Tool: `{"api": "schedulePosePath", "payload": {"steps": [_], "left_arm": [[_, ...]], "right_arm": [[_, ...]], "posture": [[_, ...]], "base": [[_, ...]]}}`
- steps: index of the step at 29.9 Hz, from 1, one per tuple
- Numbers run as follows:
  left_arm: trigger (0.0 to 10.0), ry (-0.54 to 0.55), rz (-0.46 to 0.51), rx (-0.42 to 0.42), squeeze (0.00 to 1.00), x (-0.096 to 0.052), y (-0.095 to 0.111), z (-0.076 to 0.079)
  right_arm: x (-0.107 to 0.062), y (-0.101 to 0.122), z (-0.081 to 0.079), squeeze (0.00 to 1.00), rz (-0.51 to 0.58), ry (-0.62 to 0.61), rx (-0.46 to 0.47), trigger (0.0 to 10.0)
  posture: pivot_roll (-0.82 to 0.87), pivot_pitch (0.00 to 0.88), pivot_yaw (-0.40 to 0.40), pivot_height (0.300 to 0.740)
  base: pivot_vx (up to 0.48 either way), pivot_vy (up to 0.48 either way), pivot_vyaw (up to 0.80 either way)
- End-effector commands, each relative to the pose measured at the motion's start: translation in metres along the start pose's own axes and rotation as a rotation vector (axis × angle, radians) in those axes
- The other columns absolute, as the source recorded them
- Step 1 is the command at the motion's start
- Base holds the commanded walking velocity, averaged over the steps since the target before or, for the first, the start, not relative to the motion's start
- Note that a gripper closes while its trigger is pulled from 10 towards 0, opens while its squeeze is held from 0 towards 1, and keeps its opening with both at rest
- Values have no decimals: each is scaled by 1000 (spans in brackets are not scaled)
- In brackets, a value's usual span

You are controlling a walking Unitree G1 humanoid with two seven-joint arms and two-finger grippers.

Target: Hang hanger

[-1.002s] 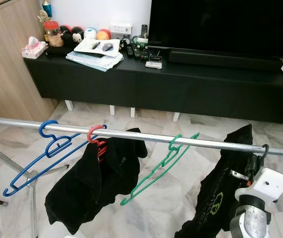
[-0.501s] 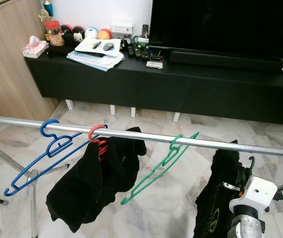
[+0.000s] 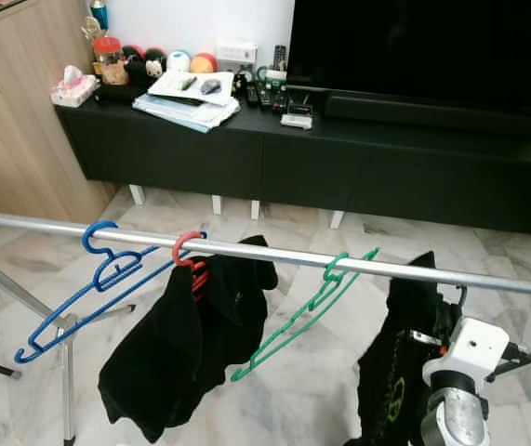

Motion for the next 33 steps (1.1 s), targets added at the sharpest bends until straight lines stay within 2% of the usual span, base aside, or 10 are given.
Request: {"api": "schedulePosePath", "payload": {"steps": [1,8,14,20,22,24,25,26,28,33], "left_arm": [[10000,-35,-59,18,0,-2,-19,14],[10000,-41,-49,25,0,0,-12,17],[10000,-25,-45,25,0,-2,-9,-4],[10000,-2,-56,17,0,-10,-19,-36],[10000,0,-57,16,0,-11,-20,-38],[10000,-3,-57,16,0,-10,-20,-34],[10000,-13,-58,19,0,-8,-20,-21],[10000,-13,-58,19,0,-8,-20,-21],[10000,-30,-60,22,0,-5,-21,-1],[10000,-39,-64,18,0,-4,-23,13]], "right_arm": [[1,2,0,0,14,-1,5,10000],[2,1,1,0,14,-4,2,10000],[3,1,0,0,14,-7,7,10000],[5,0,0,0,11,-16,10,10000],[5,1,1,0,10,-19,10,10000],[6,1,1,0,10,-21,10,10000],[6,1,2,0,9,-23,12,10000],[6,1,2,0,9,-23,12,10000],[8,-1,6,0,-5,-46,14,10000],[9,-5,8,0,-29,-58,36,10000]], "posture": [[-59,108,-53,740],[-61,100,-52,740],[-58,93,-51,740],[-56,88,-49,740],[-57,91,-49,740],[-57,91,-49,740],[-59,94,-50,740],[-59,94,-50,740],[-59,100,-53,740],[-55,107,-59,740]], "base": [[-292,0,0],[-295,0,0],[-292,0,0],[-293,0,0],[-294,0,0],[-292,0,0],[-296,0,0],[-296,0,0],[-294,0,0],[-295,0,-269]]}}
Point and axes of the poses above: a point about 5 cm out from each wrist's last joint towards the gripper, its own x axis pointing out of the wrist towards the gripper, its own y axis along the axis of the wrist's last joint, z = x × y, the point moved 4 cm from there along x, pointing out of the wrist towards the gripper, and after that the axes turned 8 degrees about -x, right-handed, at the moved point
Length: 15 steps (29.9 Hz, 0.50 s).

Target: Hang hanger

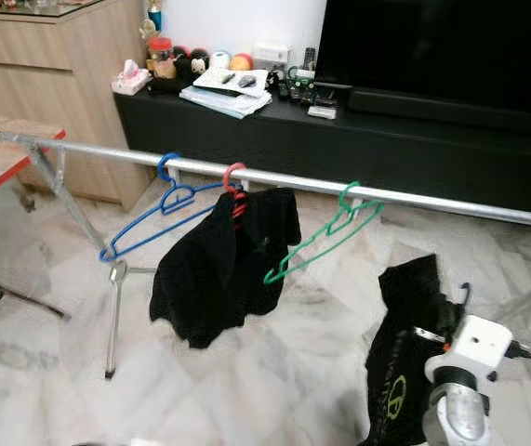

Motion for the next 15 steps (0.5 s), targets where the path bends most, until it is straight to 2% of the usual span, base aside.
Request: {"api": "schedulePosePath", "payload": {"steps": [1,3,5,6,8,9,11,15], "left_arm": [[10000,-8,-73,6,0,-3,-22,5],[10000,-4,-77,2,0,-4,-24,5],[10000,4,-82,0,0,-6,-28,-1],[10000,17,-85,-4,0,-8,-30,-11],[10000,28,-88,-7,0,-10,-32,-21],[10000,28,-88,-7,0,-10,-32,-21],[10000,39,-90,-9,0,-13,-34,-31],[10000,42,-92,-11,0,-14,-36,-32]], "right_arm": [[3,3,5,0,6,-19,16,10000],[3,5,4,0,14,-16,10,10000],[4,5,2,0,17,-12,7,10000],[4,6,2,0,18,-10,6,10000],[4,5,1,0,18,-8,6,10000],[4,5,1,0,18,-8,6,10000],[5,6,1,0,17,-7,6,10000],[5,5,0,0,16,-6,7,10000]], "posture": [[-55,107,-59,740],[-54,111,-60,740],[-52,112,-62,740],[-51,113,-62,740],[-50,115,-62,740],[-50,115,-62,740],[-49,117,-62,740],[-49,118,-59,740]], "base": [[-296,0,-800],[-296,0,-662],[-294,0,0],[-292,0,0],[-294,0,0],[-296,0,0],[-296,0,0],[-295,0,0]]}}
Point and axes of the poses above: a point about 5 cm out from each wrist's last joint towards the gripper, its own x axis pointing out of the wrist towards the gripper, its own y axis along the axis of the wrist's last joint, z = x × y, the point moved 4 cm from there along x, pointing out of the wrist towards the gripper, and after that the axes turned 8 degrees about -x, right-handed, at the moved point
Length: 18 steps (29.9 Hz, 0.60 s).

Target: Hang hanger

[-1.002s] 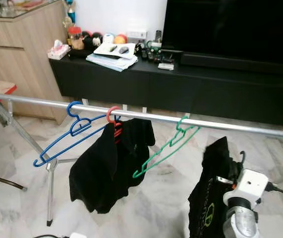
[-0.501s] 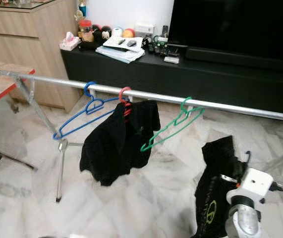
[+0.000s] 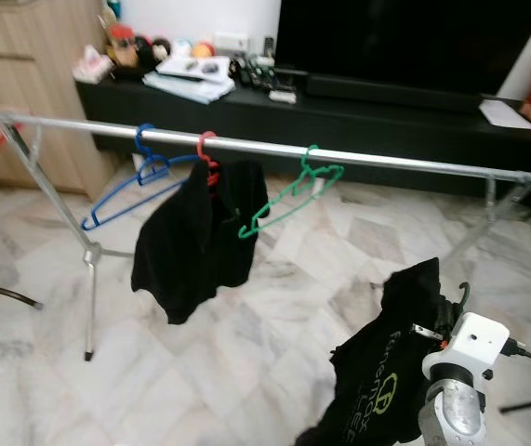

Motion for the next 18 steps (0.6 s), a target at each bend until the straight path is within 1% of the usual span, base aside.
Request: {"api": "schedulePosePath", "payload": {"steps": [1,2,3,4,7,9,11,12,13,18], "left_arm": [[10000,-33,-58,-8,0,-1,-18,19],[10000,-37,-57,-7,0,-1,-18,22],[10000,-45,-55,-6,0,1,-16,30],[10000,-45,-55,-6,0,1,-16,30],[10000,-60,-50,-3,0,3,-12,46],[10000,-61,-50,-2,0,4,-11,48],[10000,-58,-49,-2,0,4,-10,46],[10000,-52,-48,-2,0,4,-8,41],[10000,-50,-48,-2,0,4,-8,40],[10000,-27,-48,0,0,3,-8,22]], "right_arm": [[2,6,3,0,24,-10,-1,10000],[2,6,3,0,24,-10,-1,10000],[2,6,3,0,23,-10,-1,10000],[2,6,3,0,23,-10,-1,10000],[3,5,3,0,19,-10,-3,10000],[3,5,3,0,18,-10,-3,10000],[3,5,2,0,19,-9,-3,10000],[3,5,2,0,18,-7,-3,10000],[4,5,2,0,18,-6,-3,10000],[5,5,0,0,13,1,-4,10000]], "posture": [[-49,119,-59,740],[-49,119,-59,740],[-49,120,-59,740],[-49,120,-59,740],[-47,121,-57,740],[-47,121,-57,740],[-47,121,-57,740],[-47,121,-56,740],[-47,121,-56,740],[-44,122,-56,740]], "base": [[-296,0,0],[-296,0,0],[-296,0,0],[-296,0,0],[-295,0,0],[-296,0,0],[-289,0,0],[-262,0,0],[-262,0,0],[0,0,0]]}}
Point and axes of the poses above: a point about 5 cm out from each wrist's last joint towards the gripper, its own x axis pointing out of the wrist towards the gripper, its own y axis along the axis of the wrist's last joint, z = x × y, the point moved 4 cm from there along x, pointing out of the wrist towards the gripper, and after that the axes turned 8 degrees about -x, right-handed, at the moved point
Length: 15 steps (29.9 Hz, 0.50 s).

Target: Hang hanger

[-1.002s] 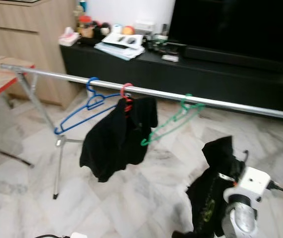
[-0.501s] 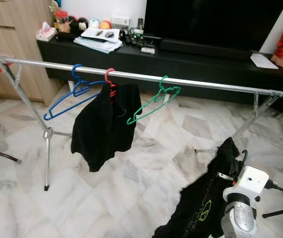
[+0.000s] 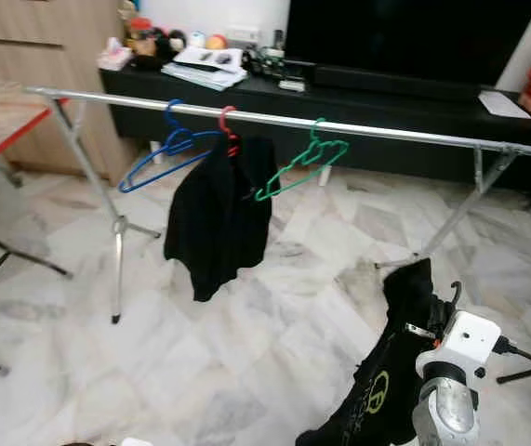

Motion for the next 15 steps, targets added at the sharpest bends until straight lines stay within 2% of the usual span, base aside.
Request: {"api": "schedulePosePath", "payload": {"steps": [1,7,12,14,15], "left_arm": [[10000,-16,-76,9,0,-4,-23,2],[10000,-7,-74,8,0,-7,-24,-12],[10000,-27,-26,34,0,-3,-14,2],[10000,-20,13,82,0,-1,-2,4],[10000,-22,34,74,0,0,5,4]], "right_arm": [[1,2,6,0,9,-12,-9,10000],[2,-1,3,0,-11,4,-18,10000],[6,-8,-5,0,-59,65,-60,10000],[9,-14,-14,0,-109,157,-111,10000],[10,-17,-18,0,-125,200,-143,10000]], "posture": [[-44,122,-56,740],[-46,122,-56,740],[-48,124,-57,740],[-46,125,-58,740],[-48,125,-55,740]], "base": [[0,0,0],[0,0,0],[0,0,0],[0,0,0],[0,0,0]]}}
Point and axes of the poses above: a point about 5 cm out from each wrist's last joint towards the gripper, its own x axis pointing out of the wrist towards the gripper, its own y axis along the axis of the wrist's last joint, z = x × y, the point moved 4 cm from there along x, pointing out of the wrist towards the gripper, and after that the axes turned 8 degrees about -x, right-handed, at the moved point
